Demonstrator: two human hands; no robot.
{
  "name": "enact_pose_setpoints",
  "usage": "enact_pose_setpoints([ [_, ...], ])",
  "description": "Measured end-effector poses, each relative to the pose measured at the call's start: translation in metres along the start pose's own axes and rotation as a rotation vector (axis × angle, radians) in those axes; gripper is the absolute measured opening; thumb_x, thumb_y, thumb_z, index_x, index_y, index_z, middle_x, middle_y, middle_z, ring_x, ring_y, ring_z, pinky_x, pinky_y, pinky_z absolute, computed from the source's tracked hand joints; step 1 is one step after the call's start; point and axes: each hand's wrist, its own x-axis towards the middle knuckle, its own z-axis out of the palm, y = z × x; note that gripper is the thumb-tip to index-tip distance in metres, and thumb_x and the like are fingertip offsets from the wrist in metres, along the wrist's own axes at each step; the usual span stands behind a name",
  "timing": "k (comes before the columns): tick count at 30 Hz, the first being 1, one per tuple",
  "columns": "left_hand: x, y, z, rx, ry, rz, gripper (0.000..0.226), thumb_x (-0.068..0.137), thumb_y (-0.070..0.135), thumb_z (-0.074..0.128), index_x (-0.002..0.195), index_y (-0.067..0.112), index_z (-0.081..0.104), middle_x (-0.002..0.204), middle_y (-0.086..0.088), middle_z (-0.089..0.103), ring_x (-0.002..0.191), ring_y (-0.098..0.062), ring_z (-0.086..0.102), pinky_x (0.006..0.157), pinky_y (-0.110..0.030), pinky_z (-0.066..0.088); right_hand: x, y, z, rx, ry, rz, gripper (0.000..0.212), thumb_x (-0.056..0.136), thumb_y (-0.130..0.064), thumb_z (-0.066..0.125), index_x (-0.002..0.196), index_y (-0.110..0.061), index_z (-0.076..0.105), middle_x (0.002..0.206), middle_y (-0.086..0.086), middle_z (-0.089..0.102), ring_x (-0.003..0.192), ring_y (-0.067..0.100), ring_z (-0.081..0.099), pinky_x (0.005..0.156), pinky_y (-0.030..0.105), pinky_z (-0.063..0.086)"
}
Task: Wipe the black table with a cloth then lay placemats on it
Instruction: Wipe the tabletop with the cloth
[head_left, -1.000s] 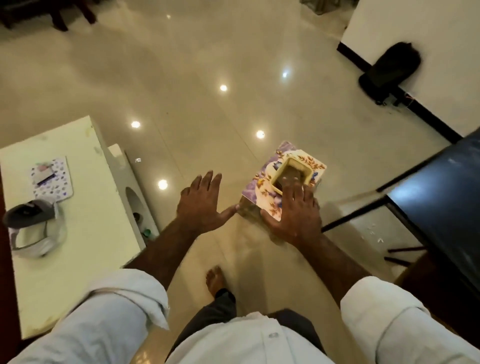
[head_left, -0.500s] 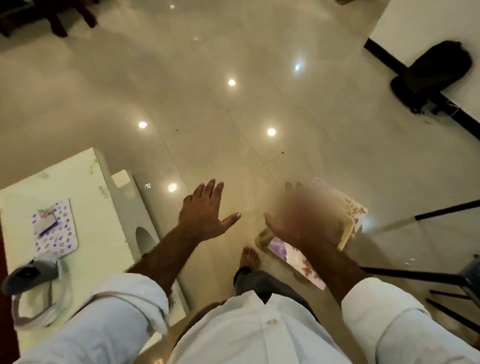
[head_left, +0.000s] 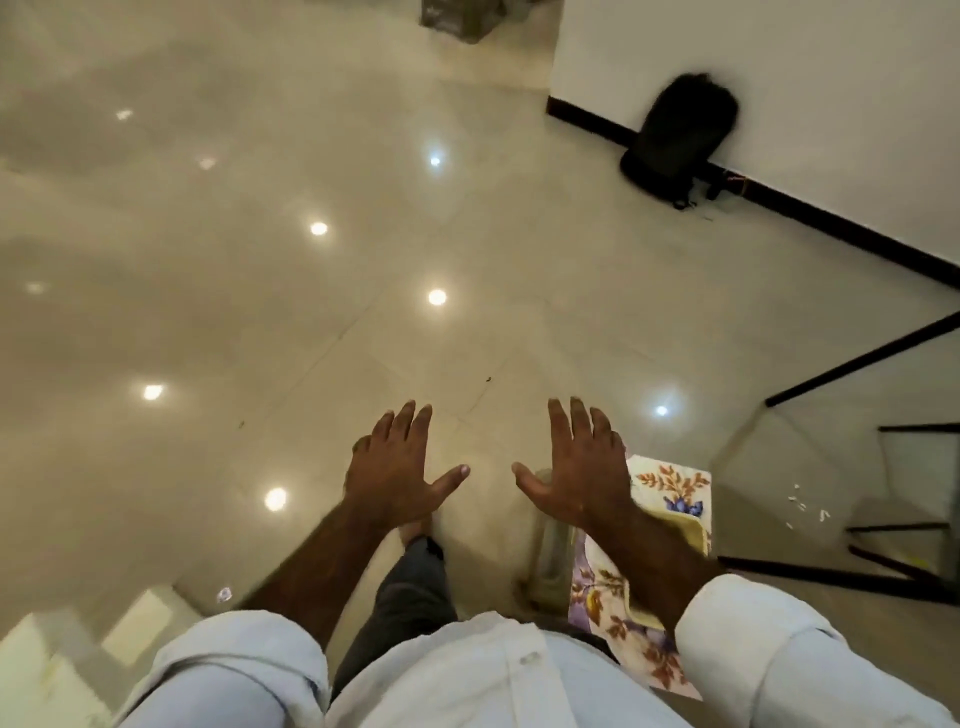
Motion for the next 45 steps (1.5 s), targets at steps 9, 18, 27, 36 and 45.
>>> enact_pose_setpoints([
  [9, 0.200, 0.029, -0.090, 0.182, -0.099, 0.376, 0.116, 0.089, 0.097, 0.031, 0.175, 0.023, 0.010, 0.184, -0.006, 0.010, 0.168, -0.036, 0.018, 0.127, -0.061, 0.030, 0.097, 0.009, -0.050, 0.120, 0.045, 0.375, 0.114, 0.087, -0.093, 0.034, 0.175, -0.026, 0.007, 0.183, 0.011, 0.014, 0.165, 0.043, 0.020, 0.127, 0.061, 0.031],
  [18, 0.386, 0.181, -0.117, 0.341, -0.208, 0.701, 0.116, 0.089, 0.097, 0.032, 0.175, 0.023, 0.010, 0.184, -0.006, 0.011, 0.168, -0.035, 0.017, 0.127, -0.060, 0.032, 0.179, 0.118, -0.063, 0.291, 0.064, 0.713, 0.113, 0.089, -0.091, 0.041, 0.175, -0.024, 0.012, 0.181, 0.015, 0.020, 0.163, 0.045, 0.026, 0.124, 0.062, 0.034],
  [27, 0.489, 0.389, -0.124, 0.493, -0.297, 1.020, 0.117, 0.087, 0.097, 0.030, 0.175, 0.022, 0.014, 0.183, -0.006, 0.016, 0.167, -0.035, 0.022, 0.125, -0.060, 0.033, 0.224, 0.252, -0.104, 0.402, 0.064, 1.031, 0.114, 0.085, -0.090, 0.041, 0.174, -0.021, 0.018, 0.177, 0.018, 0.027, 0.160, 0.046, 0.030, 0.122, 0.062, 0.035],
  [36, 0.560, 0.591, -0.088, 0.724, -0.436, 1.471, 0.120, 0.081, 0.098, 0.026, 0.174, 0.023, 0.018, 0.182, -0.006, 0.019, 0.165, -0.035, 0.025, 0.126, -0.059, 0.034, 0.246, 0.334, -0.112, 0.592, 0.116, 1.489, 0.115, 0.084, -0.092, 0.038, 0.174, -0.023, 0.018, 0.180, 0.016, 0.022, 0.163, 0.047, 0.026, 0.126, 0.062, 0.031],
  [45, 0.537, 0.723, -0.059, 1.047, -0.577, 1.935, 0.122, 0.081, 0.100, 0.026, 0.175, 0.024, 0.011, 0.183, -0.005, 0.014, 0.167, -0.034, 0.022, 0.129, -0.059, 0.032, 0.264, 0.338, -0.135, 0.800, 0.233, 2.038, 0.113, 0.083, -0.090, 0.043, 0.173, -0.024, 0.023, 0.179, 0.015, 0.025, 0.163, 0.044, 0.027, 0.128, 0.062, 0.031],
])
